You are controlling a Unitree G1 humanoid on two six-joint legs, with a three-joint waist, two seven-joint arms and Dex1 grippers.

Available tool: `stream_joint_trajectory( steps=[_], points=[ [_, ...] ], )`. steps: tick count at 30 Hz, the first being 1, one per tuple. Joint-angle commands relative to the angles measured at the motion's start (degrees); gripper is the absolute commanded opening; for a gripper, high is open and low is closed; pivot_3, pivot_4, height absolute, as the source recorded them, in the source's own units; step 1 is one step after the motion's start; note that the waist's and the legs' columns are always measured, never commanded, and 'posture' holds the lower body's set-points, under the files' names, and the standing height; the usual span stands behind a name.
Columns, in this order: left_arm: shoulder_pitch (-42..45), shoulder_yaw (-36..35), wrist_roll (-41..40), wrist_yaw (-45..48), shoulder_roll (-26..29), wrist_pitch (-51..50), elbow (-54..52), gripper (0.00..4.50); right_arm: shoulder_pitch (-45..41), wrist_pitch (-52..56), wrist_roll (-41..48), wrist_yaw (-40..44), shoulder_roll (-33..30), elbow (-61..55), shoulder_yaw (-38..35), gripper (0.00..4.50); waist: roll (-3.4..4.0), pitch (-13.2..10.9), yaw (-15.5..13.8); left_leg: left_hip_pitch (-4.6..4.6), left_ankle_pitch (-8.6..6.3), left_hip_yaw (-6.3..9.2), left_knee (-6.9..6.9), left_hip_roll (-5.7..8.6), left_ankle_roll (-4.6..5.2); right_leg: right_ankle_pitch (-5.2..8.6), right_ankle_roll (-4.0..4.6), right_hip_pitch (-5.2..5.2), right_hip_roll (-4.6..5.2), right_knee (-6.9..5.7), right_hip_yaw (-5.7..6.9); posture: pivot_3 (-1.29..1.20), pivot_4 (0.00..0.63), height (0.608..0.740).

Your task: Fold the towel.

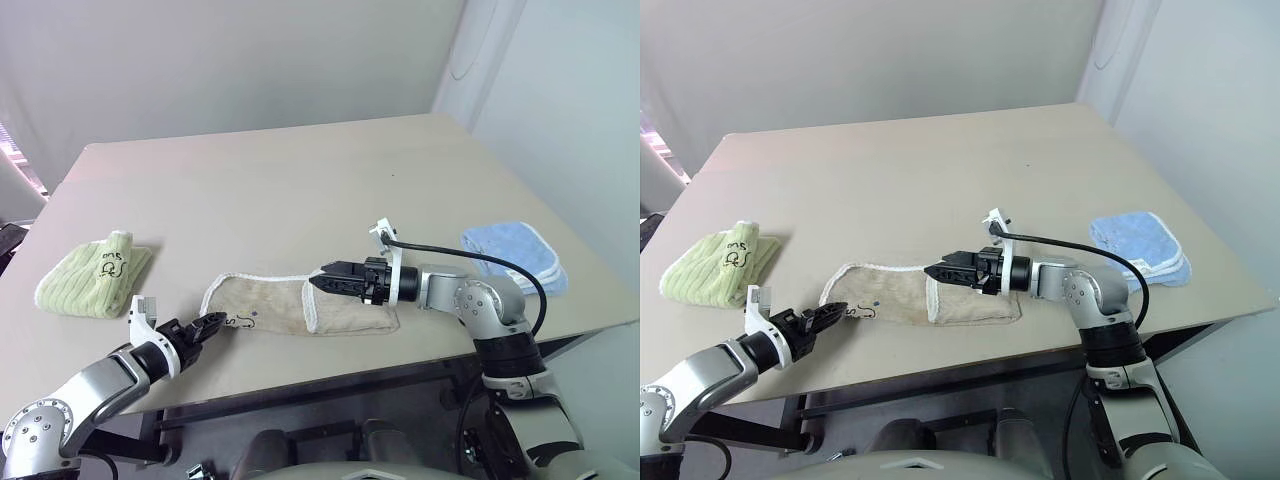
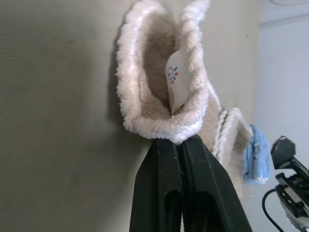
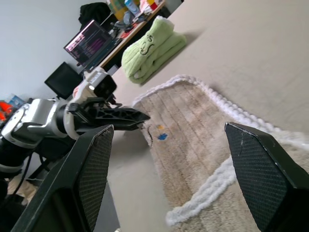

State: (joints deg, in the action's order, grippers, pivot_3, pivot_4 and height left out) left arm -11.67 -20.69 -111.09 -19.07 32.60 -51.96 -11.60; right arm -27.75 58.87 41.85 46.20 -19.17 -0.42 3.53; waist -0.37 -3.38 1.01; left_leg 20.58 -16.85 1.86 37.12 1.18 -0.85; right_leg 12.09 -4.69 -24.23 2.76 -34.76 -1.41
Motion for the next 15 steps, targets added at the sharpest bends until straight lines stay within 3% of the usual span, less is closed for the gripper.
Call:
stream_joint_trajectory(
  steps=[1, 5, 8, 15],
  points=[
    [-0.23, -1.69, 2.37, 2.21, 2.28, 0.90, -3.55, 0.03, 0.14, -0.51, 1.13, 1.71, -0.96, -3.10, -0.55, 3.88, 0.01, -0.01, 0.02, 0.01, 0.00, 0.00, -0.01, 0.00, 0.00, 0.00, 0.00, 0.00, 0.00, 0.03, 0.00, 0.00, 0.000, 0.740],
    [1.12, -1.46, 8.12, 7.95, 6.58, -0.77, -5.86, 0.03, 1.20, -1.28, 1.93, 4.51, -2.69, -5.63, -0.44, 3.88, 0.02, -0.02, 0.03, 0.03, 0.00, -0.02, -0.05, 0.00, 0.00, 0.00, 0.00, 0.00, -0.04, 0.13, 0.01, 0.00, 0.000, 0.740],
    [2.48, -0.21, 14.46, 18.82, 12.05, -4.07, -9.72, 0.03, 2.07, -2.87, 1.31, 6.40, -4.45, -6.93, -0.21, 3.88, 0.03, -0.04, 0.09, 0.12, 0.00, -0.09, -0.06, -0.01, 0.00, -0.01, 0.00, 0.00, -0.09, 0.22, 0.07, 0.00, 0.000, 0.740],
    [11.21, 7.89, 31.95, 37.17, 19.34, -5.50, -9.72, 0.03, 3.76, -6.00, -0.27, 7.41, -7.66, -7.42, -1.01, 3.88, 0.10, -0.06, 0.06, 0.43, 0.00, -0.16, -0.14, 0.01, -0.01, -0.14, 0.18, -0.21, -0.10, 0.42, 0.08, 0.00, 0.000, 0.740]
  ],
)
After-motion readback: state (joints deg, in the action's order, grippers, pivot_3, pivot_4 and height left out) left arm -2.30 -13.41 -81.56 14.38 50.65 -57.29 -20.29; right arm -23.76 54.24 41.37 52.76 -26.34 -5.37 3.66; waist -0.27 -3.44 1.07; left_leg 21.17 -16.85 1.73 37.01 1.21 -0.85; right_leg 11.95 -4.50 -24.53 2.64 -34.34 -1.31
